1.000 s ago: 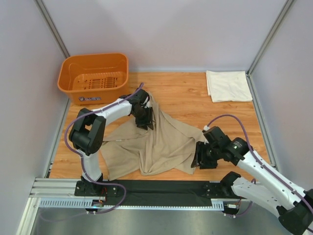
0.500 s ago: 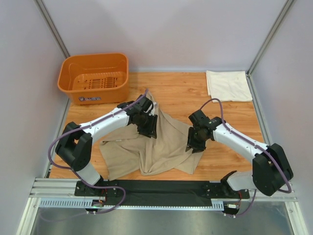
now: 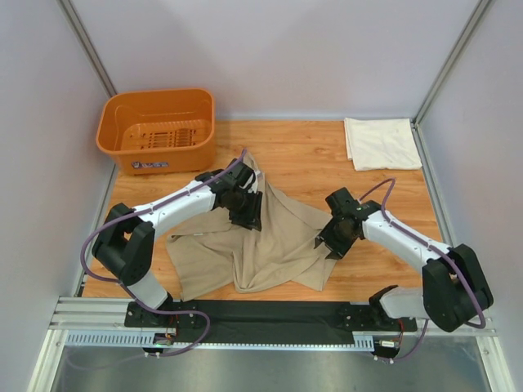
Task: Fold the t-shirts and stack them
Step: Flatten the tshirt out
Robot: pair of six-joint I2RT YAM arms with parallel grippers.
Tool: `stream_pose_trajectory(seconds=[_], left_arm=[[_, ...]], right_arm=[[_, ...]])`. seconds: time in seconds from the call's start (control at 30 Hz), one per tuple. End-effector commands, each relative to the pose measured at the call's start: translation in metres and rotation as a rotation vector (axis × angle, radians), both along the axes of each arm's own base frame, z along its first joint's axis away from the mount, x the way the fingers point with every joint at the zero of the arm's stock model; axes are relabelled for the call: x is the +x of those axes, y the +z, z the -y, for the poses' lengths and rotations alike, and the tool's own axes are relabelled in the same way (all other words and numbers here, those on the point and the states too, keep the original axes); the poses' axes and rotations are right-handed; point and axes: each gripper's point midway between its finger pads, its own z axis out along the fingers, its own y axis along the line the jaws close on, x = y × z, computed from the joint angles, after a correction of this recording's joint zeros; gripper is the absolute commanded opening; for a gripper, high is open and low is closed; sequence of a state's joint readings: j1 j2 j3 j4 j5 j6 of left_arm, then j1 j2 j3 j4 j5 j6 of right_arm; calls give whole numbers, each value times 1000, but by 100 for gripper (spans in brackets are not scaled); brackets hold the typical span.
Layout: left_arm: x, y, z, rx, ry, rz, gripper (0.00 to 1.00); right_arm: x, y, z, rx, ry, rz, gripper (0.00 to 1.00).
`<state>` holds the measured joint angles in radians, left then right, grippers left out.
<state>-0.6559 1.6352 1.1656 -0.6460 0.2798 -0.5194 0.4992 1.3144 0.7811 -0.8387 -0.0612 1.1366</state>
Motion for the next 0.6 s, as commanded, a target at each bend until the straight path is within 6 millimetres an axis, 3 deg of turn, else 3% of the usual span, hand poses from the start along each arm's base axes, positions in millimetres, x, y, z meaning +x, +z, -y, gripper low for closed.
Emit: stream_pose_trajectory(seconds=[0.0,0.2,0.27,0.33,0.57], left_arm=[[1,9,4,-38,-5,23,44],[3,11,4,-34,-27,31,44],[4,14,5,-37,-37,37,44],[4,15,5,-34,-43,39,44],[5,16,5,-32,-68,45,43]], right_arm=[[9,-2,-3,50,-210,-1,48],[17,-13,-7,59,-263,-18,49],[19,-16,-10,67,-277,-27,45],[16,-22,-10,63,-289,-57,39],[6,-29,-5,46,-303,-92,38]])
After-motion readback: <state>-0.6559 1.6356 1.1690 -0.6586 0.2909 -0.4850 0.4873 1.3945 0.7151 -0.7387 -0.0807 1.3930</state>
